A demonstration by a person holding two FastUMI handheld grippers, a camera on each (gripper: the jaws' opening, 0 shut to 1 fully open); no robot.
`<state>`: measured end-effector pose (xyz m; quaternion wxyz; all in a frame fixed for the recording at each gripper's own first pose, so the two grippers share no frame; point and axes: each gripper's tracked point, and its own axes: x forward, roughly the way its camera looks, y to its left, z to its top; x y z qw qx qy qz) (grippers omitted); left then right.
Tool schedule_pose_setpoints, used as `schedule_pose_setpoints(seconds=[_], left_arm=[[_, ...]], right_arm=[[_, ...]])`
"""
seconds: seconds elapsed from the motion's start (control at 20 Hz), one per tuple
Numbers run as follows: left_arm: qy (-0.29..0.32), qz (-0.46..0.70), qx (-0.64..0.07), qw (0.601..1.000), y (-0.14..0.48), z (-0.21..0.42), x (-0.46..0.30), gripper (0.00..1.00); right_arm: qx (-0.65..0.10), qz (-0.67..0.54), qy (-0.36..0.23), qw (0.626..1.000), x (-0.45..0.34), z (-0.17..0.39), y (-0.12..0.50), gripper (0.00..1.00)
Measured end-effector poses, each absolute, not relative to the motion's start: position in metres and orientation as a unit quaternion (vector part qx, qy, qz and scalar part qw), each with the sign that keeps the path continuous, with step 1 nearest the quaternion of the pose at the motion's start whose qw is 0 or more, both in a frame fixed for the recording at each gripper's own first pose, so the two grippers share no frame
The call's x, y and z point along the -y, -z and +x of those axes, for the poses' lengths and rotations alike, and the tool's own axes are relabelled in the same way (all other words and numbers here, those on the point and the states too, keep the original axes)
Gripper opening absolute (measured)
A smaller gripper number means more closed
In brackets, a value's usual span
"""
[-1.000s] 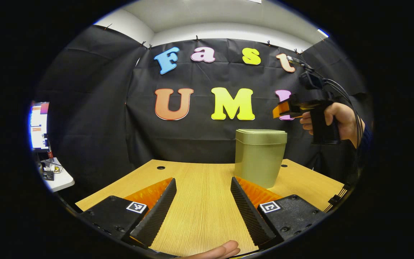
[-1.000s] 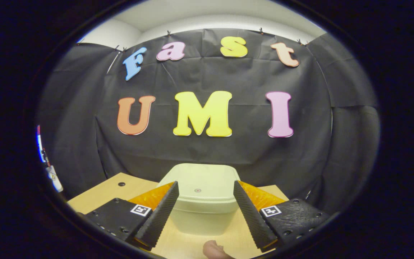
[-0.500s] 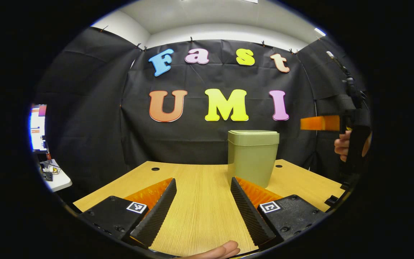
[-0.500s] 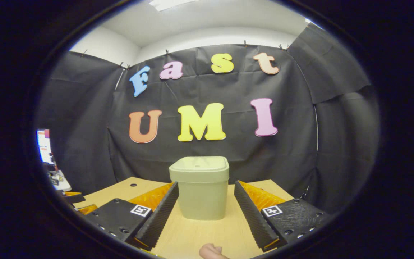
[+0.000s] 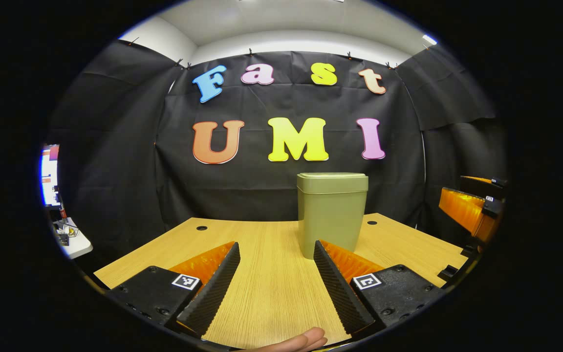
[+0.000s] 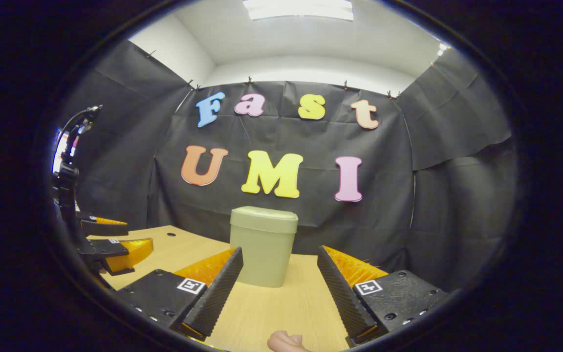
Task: Press the lid of the desktop garbage bin to open it, pick up the crumpled paper on the desktop and throw it into the bin, then pick up the pop can on the desktop and drop it into the bin, and finally close the garbage bin lid.
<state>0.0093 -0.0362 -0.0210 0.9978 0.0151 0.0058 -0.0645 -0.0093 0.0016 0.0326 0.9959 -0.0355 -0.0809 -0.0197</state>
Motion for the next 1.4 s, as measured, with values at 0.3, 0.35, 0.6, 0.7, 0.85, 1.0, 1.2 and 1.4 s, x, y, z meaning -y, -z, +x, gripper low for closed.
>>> schedule_pose_setpoints(seconds=[0.3, 0.35, 0.6, 0.7, 0.85, 1.0, 1.2, 1.4], left_arm=[[0.075, 0.012, -0.01, 0.997, 0.031, 0.005, 0.056, 0.98], [0.074, 0.015, -0.01, 0.997, 0.03, 0.005, 0.057, 0.98], [0.076, 0.017, -0.01, 0.997, 0.031, 0.003, 0.058, 0.98], [0.074, 0.016, -0.012, 0.997, 0.032, 0.004, 0.057, 0.98], [0.069, 0.018, -0.009, 0.997, 0.031, 0.003, 0.054, 0.98], [0.071, 0.022, -0.003, 0.997, 0.027, 0.002, 0.055, 0.98], [0.075, 0.022, -0.006, 0.997, 0.03, 0.003, 0.057, 0.98], [0.074, 0.025, -0.007, 0.997, 0.031, 0.003, 0.057, 0.98]], right_arm=[[0.062, -0.005, 0.042, 0.997, 0.018, -0.006, -0.022, 0.97], [0.061, 0.0, 0.039, 0.997, 0.017, -0.006, -0.022, 0.95], [0.052, -0.016, 0.029, 0.998, 0.008, -0.006, -0.015, 0.95], [0.049, -0.018, 0.021, 0.998, 0.002, -0.007, -0.013, 0.95], [0.048, -0.022, 0.017, 0.998, -0.004, -0.007, -0.012, 0.95], [0.04, -0.022, 0.013, 0.999, -0.007, -0.004, -0.007, 0.95], [0.032, -0.022, 0.008, 0.999, -0.01, -0.003, -0.002, 0.98], [0.028, -0.02, 0.002, 0.999, -0.013, -0.001, 0.001, 0.98]])
